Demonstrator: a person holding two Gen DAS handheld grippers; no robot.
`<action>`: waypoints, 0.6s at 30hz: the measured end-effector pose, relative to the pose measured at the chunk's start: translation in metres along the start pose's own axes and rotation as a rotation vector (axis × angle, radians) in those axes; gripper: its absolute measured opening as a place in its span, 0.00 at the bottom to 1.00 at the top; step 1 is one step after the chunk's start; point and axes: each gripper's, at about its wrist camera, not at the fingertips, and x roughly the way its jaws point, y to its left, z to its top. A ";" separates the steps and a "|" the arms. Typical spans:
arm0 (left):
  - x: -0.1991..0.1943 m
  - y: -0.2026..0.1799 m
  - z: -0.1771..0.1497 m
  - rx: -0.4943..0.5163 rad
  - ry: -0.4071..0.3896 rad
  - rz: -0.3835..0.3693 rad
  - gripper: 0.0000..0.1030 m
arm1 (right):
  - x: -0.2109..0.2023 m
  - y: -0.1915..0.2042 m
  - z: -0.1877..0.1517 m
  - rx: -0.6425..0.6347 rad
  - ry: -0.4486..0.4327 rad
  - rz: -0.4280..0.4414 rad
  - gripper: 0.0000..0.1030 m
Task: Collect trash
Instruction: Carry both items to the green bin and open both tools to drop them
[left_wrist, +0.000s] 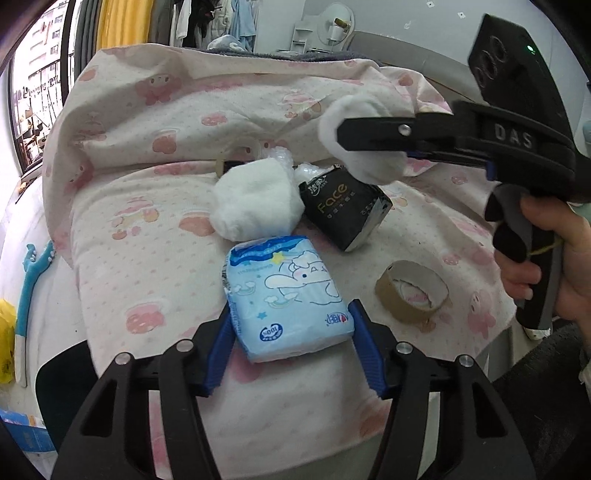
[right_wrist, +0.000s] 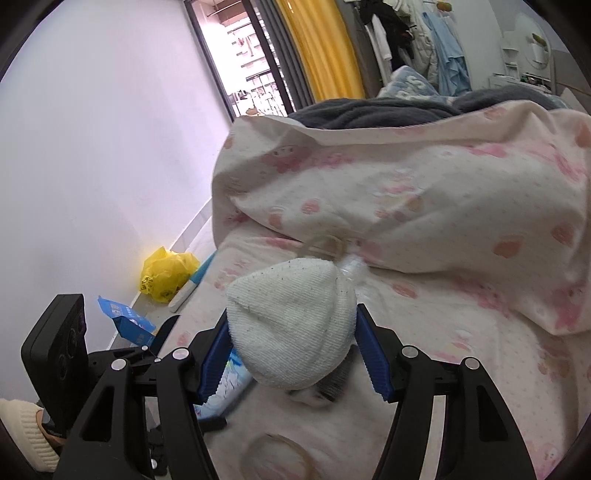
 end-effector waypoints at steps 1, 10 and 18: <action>-0.004 0.004 -0.002 -0.001 -0.003 -0.001 0.60 | 0.002 0.005 0.002 -0.004 -0.002 0.006 0.63; -0.034 0.047 -0.012 -0.080 -0.045 0.059 0.60 | 0.024 0.049 0.018 -0.027 -0.007 0.052 0.63; -0.046 0.096 -0.031 -0.164 -0.017 0.156 0.60 | 0.051 0.091 0.021 -0.076 0.019 0.075 0.63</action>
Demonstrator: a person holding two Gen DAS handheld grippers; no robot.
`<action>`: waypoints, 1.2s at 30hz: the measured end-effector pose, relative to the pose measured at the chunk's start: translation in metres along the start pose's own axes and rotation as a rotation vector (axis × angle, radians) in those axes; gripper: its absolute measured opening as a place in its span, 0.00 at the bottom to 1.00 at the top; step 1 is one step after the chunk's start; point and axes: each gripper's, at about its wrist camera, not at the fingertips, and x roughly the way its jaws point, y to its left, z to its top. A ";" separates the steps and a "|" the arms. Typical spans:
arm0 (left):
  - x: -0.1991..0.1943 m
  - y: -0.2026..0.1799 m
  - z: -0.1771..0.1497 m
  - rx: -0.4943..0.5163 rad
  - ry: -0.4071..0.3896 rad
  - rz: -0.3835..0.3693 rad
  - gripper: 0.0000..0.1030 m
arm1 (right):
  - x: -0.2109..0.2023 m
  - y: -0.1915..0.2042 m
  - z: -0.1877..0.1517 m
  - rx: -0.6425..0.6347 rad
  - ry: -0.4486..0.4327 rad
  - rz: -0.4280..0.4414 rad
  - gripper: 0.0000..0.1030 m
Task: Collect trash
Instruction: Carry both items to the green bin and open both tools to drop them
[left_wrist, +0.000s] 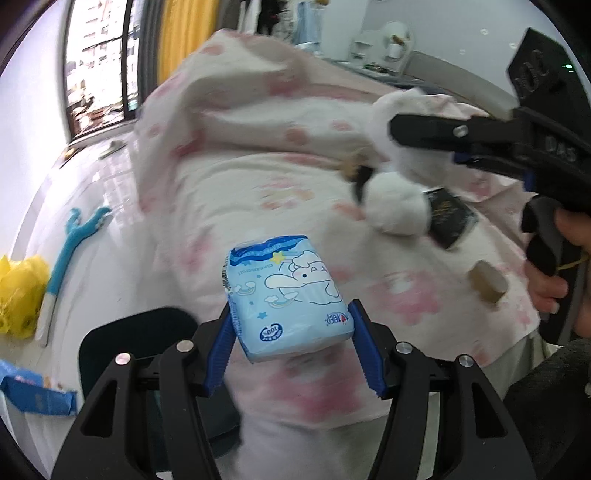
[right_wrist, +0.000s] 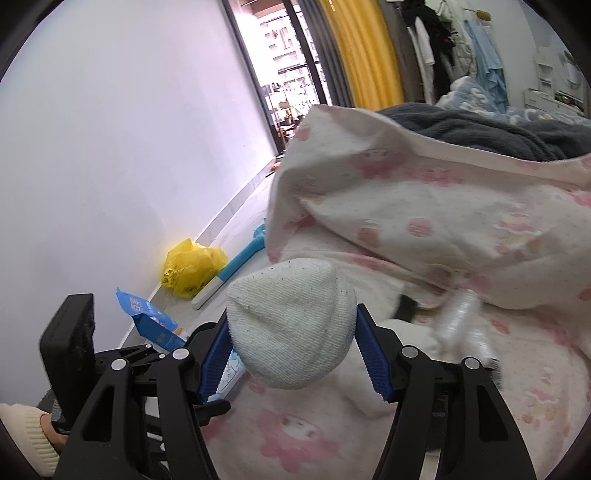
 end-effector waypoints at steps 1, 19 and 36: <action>-0.001 0.005 -0.002 -0.008 0.005 0.008 0.60 | 0.004 0.005 0.001 -0.004 0.001 0.004 0.63; 0.002 0.122 -0.050 -0.245 0.200 0.121 0.60 | 0.088 0.103 0.000 -0.099 0.124 0.119 0.63; 0.021 0.183 -0.091 -0.389 0.382 0.077 0.67 | 0.159 0.143 -0.010 -0.048 0.289 0.129 0.63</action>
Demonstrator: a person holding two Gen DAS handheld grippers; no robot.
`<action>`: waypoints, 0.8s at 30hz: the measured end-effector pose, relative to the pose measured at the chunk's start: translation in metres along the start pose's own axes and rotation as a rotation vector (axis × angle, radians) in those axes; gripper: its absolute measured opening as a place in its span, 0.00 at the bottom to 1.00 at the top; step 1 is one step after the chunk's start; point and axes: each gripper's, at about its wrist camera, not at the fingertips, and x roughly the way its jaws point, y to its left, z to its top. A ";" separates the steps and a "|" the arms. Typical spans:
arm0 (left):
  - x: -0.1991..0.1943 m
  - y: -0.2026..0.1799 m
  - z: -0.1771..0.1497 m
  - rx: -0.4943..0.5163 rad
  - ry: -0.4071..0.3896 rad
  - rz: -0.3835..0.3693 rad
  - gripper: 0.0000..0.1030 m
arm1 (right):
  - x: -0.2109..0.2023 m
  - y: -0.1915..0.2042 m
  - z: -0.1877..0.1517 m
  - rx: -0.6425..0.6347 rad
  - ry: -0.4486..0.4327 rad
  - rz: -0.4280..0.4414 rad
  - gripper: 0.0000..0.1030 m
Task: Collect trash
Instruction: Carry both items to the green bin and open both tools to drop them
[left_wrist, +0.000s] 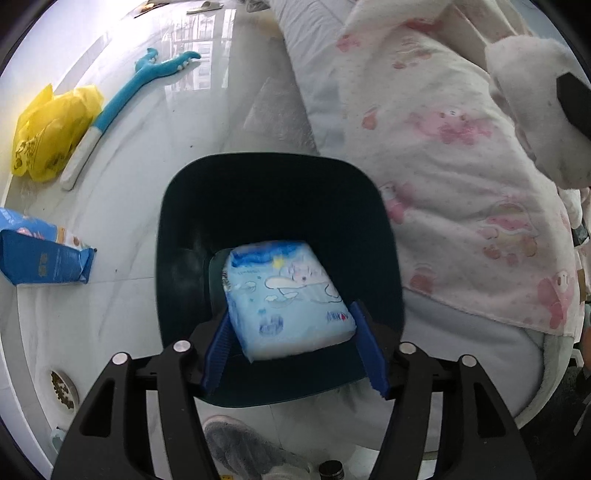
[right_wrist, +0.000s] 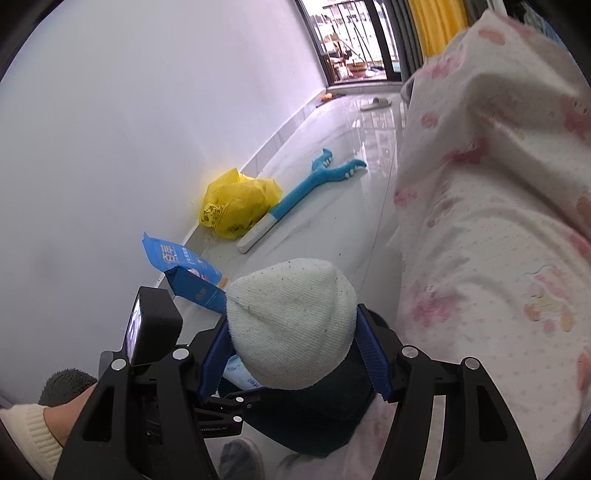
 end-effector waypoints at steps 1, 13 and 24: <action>-0.001 0.003 0.000 -0.006 -0.001 0.003 0.71 | 0.003 0.001 -0.001 0.006 0.008 0.001 0.63; -0.043 0.036 -0.006 -0.039 -0.135 0.010 0.82 | 0.061 0.004 -0.008 0.051 0.148 -0.025 0.63; -0.092 0.053 -0.007 -0.043 -0.323 0.064 0.82 | 0.110 0.009 -0.027 0.056 0.268 -0.049 0.63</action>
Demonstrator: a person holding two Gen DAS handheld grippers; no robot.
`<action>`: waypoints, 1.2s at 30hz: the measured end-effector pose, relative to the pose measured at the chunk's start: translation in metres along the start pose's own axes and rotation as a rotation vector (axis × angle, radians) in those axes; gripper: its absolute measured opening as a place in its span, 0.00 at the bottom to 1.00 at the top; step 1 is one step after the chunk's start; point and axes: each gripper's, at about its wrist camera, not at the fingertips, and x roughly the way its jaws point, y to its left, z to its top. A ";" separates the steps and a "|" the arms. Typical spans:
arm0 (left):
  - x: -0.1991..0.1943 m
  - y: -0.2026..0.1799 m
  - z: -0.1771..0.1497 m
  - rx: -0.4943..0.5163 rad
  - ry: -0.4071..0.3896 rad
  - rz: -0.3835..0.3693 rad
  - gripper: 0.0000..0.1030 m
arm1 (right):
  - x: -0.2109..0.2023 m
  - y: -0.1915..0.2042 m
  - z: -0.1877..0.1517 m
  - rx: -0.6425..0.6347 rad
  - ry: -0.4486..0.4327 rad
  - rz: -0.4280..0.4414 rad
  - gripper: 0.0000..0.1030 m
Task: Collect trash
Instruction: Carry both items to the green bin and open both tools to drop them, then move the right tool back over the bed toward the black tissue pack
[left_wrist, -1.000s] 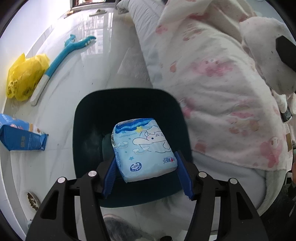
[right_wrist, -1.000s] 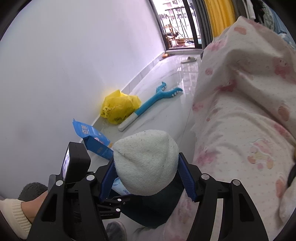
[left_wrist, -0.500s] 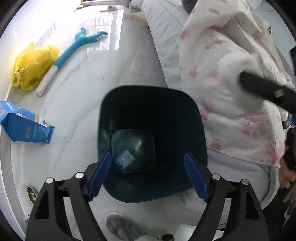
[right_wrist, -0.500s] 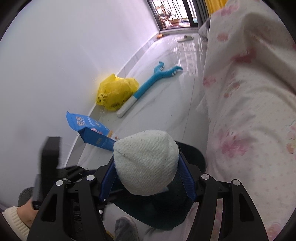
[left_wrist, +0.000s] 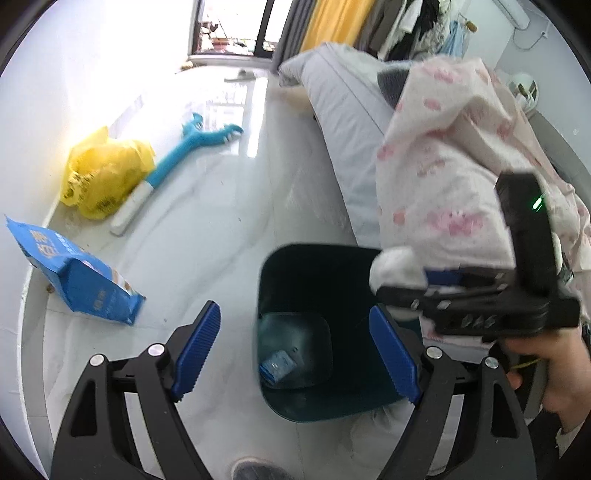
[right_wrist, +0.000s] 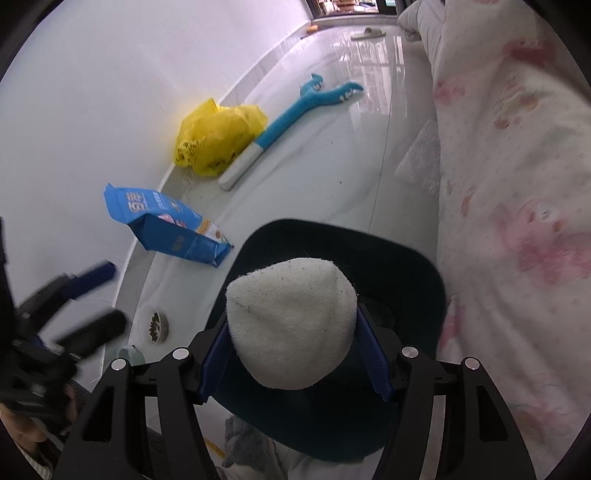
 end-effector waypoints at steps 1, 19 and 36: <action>-0.006 0.002 0.002 0.001 -0.025 0.005 0.82 | 0.004 0.001 -0.001 -0.001 0.009 -0.002 0.63; -0.076 0.002 0.008 0.109 -0.283 0.046 0.82 | 0.081 0.033 -0.019 -0.071 0.196 -0.035 0.66; -0.133 -0.031 0.018 0.127 -0.456 -0.001 0.84 | 0.031 0.027 -0.020 -0.071 0.070 -0.027 0.77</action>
